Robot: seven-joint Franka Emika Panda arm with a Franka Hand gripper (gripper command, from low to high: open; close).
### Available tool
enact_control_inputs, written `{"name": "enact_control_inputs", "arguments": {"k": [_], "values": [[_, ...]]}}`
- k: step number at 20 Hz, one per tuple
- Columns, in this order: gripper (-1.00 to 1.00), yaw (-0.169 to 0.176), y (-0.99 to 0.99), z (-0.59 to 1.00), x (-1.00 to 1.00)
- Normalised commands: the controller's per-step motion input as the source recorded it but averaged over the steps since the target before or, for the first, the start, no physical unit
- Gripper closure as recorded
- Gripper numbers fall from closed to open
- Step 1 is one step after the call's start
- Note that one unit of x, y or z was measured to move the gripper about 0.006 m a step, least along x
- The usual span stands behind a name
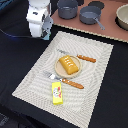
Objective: Place the bread, butter, and milk from the table onto the serving area.
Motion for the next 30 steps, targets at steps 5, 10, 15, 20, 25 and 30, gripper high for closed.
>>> {"name": "enact_control_inputs", "arguments": {"k": [5, 10, 15, 20, 25, 30], "values": [[1.00, 0.001, 0.17, 0.93, 0.42], [1.00, 0.000, 0.22, 1.00, 0.79], [1.00, -0.006, 0.09, 0.96, 0.99], [1.00, -0.021, 0.00, 0.75, 1.00], [1.00, -0.035, 0.00, 0.66, 1.00], [1.00, -0.042, 0.00, 0.58, 1.00]]}}
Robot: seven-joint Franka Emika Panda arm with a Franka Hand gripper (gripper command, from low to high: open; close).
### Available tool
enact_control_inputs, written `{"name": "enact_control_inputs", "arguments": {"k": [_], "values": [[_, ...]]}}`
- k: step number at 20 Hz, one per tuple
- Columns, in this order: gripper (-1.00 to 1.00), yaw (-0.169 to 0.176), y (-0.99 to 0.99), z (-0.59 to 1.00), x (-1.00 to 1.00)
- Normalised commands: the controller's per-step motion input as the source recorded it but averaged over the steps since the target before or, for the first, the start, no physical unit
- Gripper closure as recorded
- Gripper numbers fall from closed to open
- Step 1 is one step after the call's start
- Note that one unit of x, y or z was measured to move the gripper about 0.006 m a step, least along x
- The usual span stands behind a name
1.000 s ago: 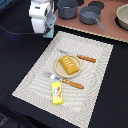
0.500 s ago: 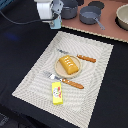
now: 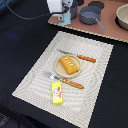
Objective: Place the bread, butter, and milk from the table onto the serving area.
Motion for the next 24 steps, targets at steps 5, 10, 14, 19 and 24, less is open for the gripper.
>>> {"name": "enact_control_inputs", "arguments": {"k": [5, 10, 14, 19, 24], "values": [[1.00, -0.040, 0.00, 0.33, 1.00], [1.00, -0.043, 0.01, 0.15, 1.00], [1.00, -0.057, 0.00, -0.01, 0.98], [1.00, -0.039, 0.02, -0.14, 0.77], [1.00, -0.002, 0.02, -0.31, 0.41]]}}
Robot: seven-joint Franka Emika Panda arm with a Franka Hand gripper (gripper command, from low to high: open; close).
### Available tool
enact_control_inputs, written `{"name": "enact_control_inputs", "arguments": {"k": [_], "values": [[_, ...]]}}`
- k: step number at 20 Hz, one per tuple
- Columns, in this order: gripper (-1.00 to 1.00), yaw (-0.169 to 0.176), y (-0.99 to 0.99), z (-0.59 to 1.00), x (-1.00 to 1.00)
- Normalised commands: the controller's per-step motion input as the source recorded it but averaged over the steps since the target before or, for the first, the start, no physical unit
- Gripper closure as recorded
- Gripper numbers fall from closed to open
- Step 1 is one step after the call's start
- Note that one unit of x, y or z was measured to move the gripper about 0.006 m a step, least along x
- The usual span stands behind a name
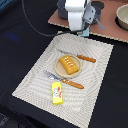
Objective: Place the bread, butter, and milk from the table onto the serving area.
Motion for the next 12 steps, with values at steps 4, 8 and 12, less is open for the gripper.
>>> {"name": "enact_control_inputs", "arguments": {"k": [4, 8, 12], "values": [[1.00, 0.000, 0.00, -0.34, 0.27], [1.00, 0.000, 0.04, -0.27, 0.18], [-1.00, -0.001, 0.12, -0.03, 0.22]]}}
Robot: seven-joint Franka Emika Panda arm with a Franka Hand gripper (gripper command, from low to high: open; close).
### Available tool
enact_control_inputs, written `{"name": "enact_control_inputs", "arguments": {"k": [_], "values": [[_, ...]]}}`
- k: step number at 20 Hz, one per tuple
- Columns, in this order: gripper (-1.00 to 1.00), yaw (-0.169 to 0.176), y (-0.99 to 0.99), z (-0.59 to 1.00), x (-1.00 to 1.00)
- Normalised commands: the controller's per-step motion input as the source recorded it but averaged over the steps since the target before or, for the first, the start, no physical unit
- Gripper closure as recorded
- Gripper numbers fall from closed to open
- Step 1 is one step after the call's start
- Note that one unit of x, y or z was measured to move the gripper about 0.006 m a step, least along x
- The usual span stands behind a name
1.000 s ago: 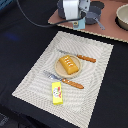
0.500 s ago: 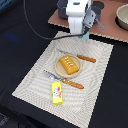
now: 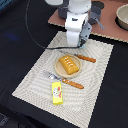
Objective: Place the bread, butter, and milk from the table onto the serving area.
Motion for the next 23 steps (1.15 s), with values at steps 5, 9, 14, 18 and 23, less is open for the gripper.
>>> {"name": "enact_control_inputs", "arguments": {"k": [5, 9, 14, 18, 23], "values": [[-1.00, -0.044, 0.43, 0.97, 0.42], [-1.00, -0.037, 0.34, 1.00, 0.39], [-1.00, -0.027, 0.17, 0.96, 0.30], [-1.00, -0.024, 0.01, 1.00, 0.13], [-1.00, 0.000, 0.02, 0.82, 0.06]]}}
